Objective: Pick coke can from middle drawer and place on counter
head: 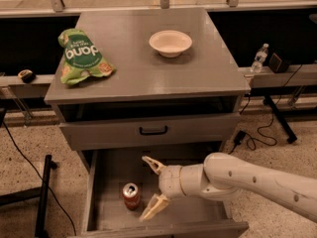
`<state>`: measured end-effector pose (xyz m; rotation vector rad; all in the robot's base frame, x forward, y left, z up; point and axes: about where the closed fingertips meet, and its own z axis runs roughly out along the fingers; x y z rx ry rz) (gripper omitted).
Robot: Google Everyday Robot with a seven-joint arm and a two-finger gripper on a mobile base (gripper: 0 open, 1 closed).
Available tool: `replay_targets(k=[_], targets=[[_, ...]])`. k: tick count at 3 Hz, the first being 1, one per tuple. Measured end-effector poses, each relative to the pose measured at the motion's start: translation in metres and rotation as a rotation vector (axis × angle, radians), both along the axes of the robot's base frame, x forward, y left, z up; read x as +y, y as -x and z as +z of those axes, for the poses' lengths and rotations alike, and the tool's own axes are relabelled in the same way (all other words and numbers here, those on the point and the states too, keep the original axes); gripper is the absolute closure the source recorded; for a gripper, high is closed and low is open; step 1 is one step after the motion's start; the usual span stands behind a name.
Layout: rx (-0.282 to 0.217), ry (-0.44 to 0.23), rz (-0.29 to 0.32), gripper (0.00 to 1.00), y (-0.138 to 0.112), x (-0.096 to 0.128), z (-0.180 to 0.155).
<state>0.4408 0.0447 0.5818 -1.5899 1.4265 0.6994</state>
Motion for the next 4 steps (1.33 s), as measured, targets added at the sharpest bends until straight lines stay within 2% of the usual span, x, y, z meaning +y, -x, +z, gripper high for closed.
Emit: replay_targets(k=[1, 3, 4], targets=[[0.047, -0.015, -0.028, 0.0, -0.006, 0.008, -0.056], [0.088, -0.106, -0.082, 0.0, -0.035, 0.036, -0.101], [0.169, -0.077, -0.134, 0.19, -0.042, 0.053, -0.133]])
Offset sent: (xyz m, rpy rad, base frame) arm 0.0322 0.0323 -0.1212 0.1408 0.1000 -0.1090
